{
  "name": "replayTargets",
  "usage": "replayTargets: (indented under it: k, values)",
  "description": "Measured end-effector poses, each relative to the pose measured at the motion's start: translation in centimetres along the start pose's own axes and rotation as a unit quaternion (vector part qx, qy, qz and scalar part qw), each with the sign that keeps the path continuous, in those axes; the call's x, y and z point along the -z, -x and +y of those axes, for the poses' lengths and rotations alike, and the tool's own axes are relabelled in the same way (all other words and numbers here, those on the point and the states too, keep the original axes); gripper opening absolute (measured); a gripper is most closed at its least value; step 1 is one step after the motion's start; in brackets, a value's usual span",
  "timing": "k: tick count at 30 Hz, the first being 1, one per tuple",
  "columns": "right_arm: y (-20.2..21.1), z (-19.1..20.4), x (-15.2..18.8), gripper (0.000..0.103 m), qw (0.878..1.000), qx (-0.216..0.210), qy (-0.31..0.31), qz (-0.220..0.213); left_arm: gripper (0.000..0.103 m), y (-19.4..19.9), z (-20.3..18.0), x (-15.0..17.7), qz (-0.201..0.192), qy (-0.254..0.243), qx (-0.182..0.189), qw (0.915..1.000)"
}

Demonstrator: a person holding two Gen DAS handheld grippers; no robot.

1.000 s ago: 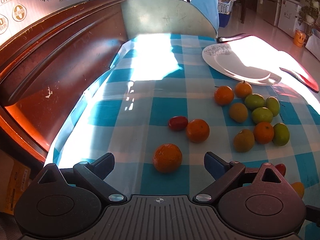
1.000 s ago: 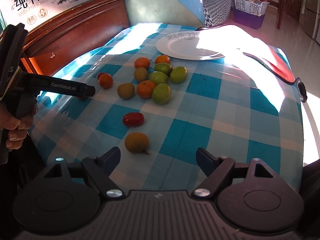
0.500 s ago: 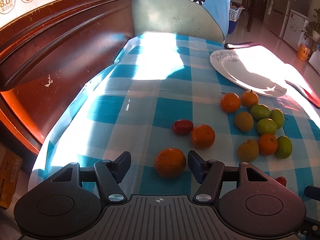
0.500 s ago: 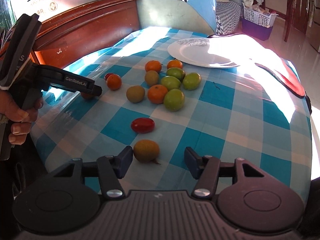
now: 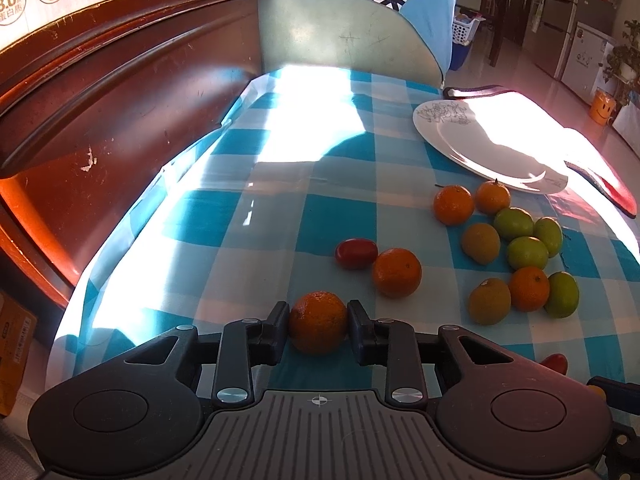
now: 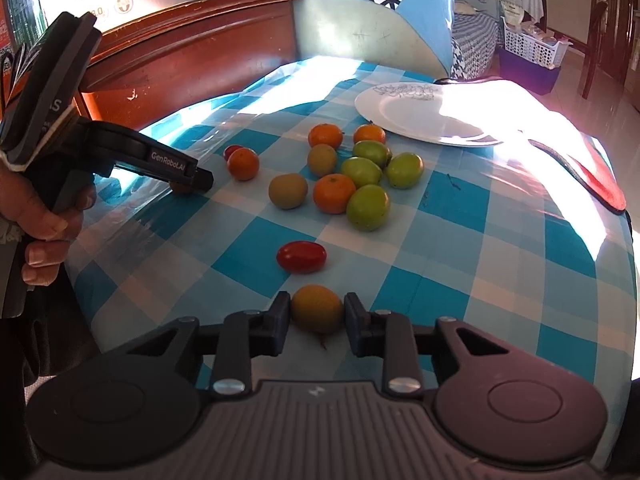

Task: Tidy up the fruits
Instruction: 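Close the left tool on the large orange while the right tool grasps the tan tangerine, then carry both fruits onto the white plate and open both tools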

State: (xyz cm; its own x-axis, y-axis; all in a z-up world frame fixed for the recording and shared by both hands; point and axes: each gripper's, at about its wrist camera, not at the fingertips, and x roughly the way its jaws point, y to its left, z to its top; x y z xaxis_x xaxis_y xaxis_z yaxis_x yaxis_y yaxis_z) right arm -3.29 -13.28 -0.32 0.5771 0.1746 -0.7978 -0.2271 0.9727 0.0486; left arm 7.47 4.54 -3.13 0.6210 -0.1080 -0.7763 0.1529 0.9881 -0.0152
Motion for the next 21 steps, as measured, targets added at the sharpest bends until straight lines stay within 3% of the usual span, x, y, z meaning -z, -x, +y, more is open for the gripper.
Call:
replayTargets:
  k: [5, 21]
  values:
    - [0.2, -0.5, -0.4, 0.029, 1.000, -0.002, -0.013, -0.006, 0.028, 0.7, -0.3, -0.1, -0.009, 0.004, 0.012, 0.9999]
    - [-0.1, -3.3, -4.7, 0.029, 0.999, -0.024, -0.028, -0.024, 0.028, 3.1, -4.7, -1.4, -0.056, -0.055, 0.060, 0.9951]
